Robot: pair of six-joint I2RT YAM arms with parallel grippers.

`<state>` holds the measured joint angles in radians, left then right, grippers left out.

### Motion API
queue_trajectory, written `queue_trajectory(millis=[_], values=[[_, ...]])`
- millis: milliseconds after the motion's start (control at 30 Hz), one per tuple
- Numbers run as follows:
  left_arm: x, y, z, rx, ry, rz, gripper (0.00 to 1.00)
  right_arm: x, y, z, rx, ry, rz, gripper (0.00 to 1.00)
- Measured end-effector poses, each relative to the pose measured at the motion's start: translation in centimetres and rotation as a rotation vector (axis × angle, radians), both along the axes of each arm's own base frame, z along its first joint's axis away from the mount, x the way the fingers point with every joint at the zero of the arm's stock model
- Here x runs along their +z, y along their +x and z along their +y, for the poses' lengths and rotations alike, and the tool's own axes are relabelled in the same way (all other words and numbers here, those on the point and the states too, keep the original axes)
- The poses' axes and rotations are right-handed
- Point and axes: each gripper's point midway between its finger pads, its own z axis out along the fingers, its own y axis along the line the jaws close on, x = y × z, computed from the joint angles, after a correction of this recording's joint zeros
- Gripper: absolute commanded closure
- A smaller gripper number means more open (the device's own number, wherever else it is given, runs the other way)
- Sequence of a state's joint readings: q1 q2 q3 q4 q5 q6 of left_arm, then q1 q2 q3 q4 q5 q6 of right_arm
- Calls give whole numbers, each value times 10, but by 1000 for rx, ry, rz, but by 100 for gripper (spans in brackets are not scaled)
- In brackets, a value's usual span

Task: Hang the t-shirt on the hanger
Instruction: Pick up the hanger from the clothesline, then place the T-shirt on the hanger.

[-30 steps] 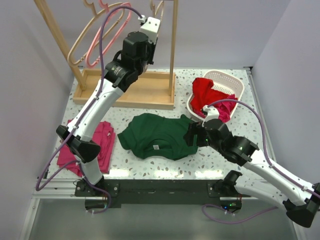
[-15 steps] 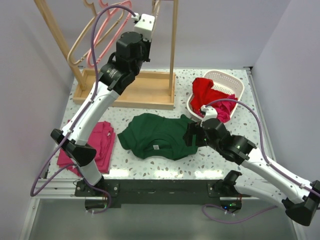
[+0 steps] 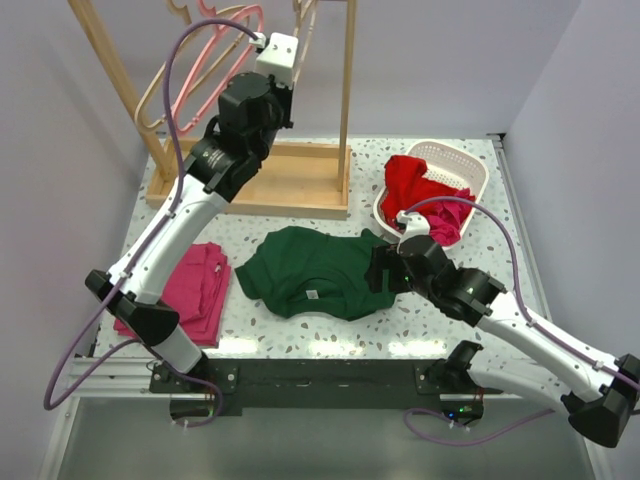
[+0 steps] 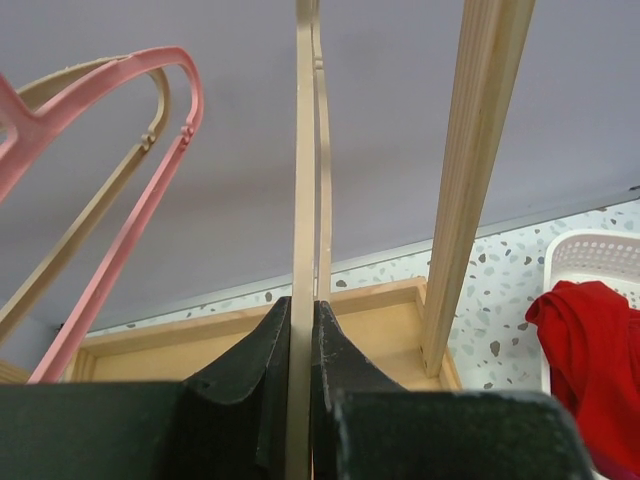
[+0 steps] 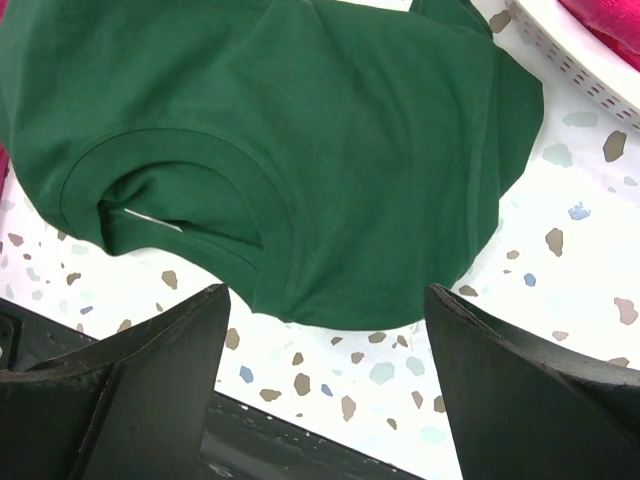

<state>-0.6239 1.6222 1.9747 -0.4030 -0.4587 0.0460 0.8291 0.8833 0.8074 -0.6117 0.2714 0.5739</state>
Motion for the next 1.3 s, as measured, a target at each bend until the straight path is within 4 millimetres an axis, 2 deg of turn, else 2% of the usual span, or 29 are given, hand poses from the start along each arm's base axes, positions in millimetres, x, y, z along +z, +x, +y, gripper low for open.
queue_trajectory(millis=[233, 367, 500, 567, 733, 833, 933, 1033, 1133, 1300], values=[[14, -14, 9, -10, -30, -40, 100, -1, 1, 1, 2, -6, 2, 18], [7, -31, 15, -37, -30, -36, 100, -1, 1, 1, 4, -4, -2, 18], [-20, -58, 25, -82, -11, 5, 100, -1, 1, 1, 8, -9, -4, 18], [-34, -75, 32, -114, 5, 29, 100, -1, 1, 1, 12, -12, -5, 21], [-78, -133, 53, -218, 53, 77, 100, -3, -2, 6, 43, 3, 3, 28], [-102, -170, 66, -292, 82, 84, 100, -18, -8, 9, 72, 10, 31, 31], [-119, -197, 73, -360, 103, 70, 100, -36, -14, 11, 93, -9, 70, 34], [-135, -213, 76, -413, 133, 59, 100, -49, -20, 23, 139, -31, 99, 36], [-156, -220, 72, -466, 182, 85, 100, -58, -26, 39, 187, -47, 110, 41], [-191, -229, 68, -556, 291, 153, 100, -80, -32, 57, 233, -102, 139, 42]])
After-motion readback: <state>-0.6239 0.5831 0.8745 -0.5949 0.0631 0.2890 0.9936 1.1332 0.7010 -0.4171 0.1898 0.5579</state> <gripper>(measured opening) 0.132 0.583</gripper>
